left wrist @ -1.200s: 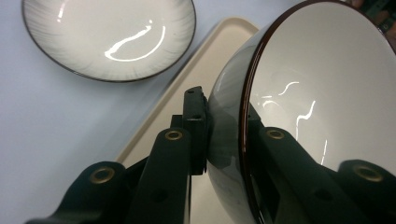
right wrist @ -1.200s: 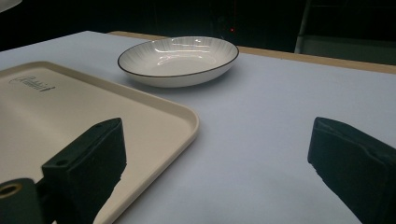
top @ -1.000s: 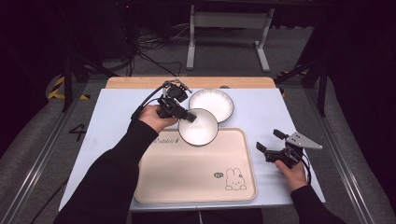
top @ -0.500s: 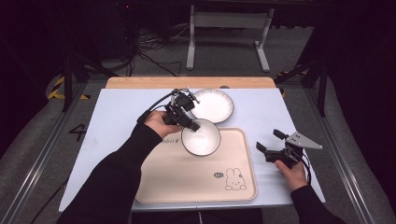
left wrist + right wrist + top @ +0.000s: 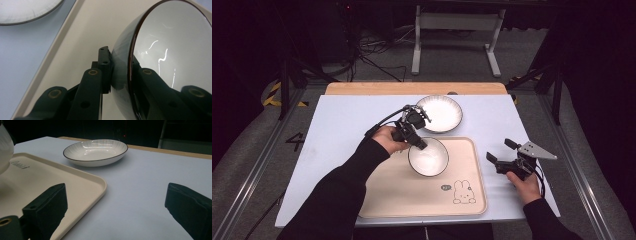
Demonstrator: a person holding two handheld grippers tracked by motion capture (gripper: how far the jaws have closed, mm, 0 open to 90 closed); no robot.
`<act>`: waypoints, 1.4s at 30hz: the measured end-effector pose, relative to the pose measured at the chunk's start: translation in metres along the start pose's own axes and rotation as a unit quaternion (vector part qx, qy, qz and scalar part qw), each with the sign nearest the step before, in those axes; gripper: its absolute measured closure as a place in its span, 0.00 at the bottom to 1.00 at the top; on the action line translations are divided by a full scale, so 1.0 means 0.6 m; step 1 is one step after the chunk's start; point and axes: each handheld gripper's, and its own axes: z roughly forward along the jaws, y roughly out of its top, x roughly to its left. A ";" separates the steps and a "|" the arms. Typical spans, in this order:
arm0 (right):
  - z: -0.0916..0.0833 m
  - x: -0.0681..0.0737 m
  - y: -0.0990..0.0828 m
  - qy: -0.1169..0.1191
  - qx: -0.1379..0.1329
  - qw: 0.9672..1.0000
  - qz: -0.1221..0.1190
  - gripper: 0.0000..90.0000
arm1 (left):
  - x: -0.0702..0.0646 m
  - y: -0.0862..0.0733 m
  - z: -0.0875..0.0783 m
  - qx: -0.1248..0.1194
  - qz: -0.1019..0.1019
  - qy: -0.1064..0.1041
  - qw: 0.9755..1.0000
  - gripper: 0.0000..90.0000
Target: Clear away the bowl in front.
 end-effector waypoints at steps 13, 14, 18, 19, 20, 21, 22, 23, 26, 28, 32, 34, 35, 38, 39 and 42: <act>0.000 0.000 0.000 0.000 0.000 1.000 0.000 0.05 | -0.005 -0.003 0.032 0.025 0.003 -0.001 1.000 0.90; 0.000 0.000 0.000 0.000 0.000 1.000 0.000 0.05 | -0.005 -0.003 0.033 0.028 0.004 -0.001 1.000 0.90; 0.000 0.000 0.000 0.000 0.000 1.000 0.000 0.05 | -0.007 -0.002 0.042 0.038 0.005 0.004 0.999 0.90; 0.000 0.000 0.000 0.000 0.000 1.000 0.000 0.05 | -0.006 -0.002 0.043 0.042 0.010 0.004 0.999 0.90; 0.000 0.000 0.000 0.000 0.000 1.000 0.000 0.05 | -0.007 -0.001 0.045 0.043 0.010 0.004 0.999 0.90; 0.000 0.000 0.000 0.000 0.000 1.000 0.000 0.05 | -0.007 -0.001 0.046 0.045 0.011 0.004 0.999 0.90; 0.000 0.000 0.000 0.000 0.000 1.000 0.000 0.05 | -0.007 0.000 0.047 0.046 0.013 0.003 0.999 0.90; 0.000 0.000 0.000 0.000 0.000 1.000 0.000 0.05 | -0.008 -0.001 0.049 0.046 0.013 0.001 0.999 0.90; 0.000 0.000 0.000 0.000 0.000 1.000 0.000 0.05 | -0.010 -0.001 0.051 0.048 0.014 0.001 0.999 0.90; 0.000 0.000 0.000 0.000 0.000 1.000 0.000 0.05 | -0.011 -0.001 0.053 0.050 0.013 -0.001 0.999 0.90; 0.000 0.000 0.000 0.000 0.000 1.000 0.000 0.05 | -0.010 -0.002 0.056 0.048 0.011 -0.004 0.999 0.90; 0.000 0.000 0.000 0.000 0.000 1.000 0.000 0.05 | -0.008 -0.003 0.056 0.048 0.012 -0.004 0.999 0.90; 0.000 0.000 0.000 0.000 0.000 1.000 0.000 0.05 | -0.007 -0.003 0.056 0.049 0.014 -0.005 0.999 0.90; 0.000 0.000 0.000 0.000 0.000 1.000 0.000 0.05 | -0.006 -0.004 0.056 0.050 0.010 -0.007 0.999 0.90; 0.000 0.000 0.000 0.000 0.000 1.000 0.001 0.05 | -0.005 -0.004 0.056 0.050 0.010 -0.008 0.999 0.90; 0.000 0.000 0.000 0.000 0.000 1.000 0.001 0.05 | -0.004 -0.005 0.057 0.051 0.008 -0.009 0.999 0.90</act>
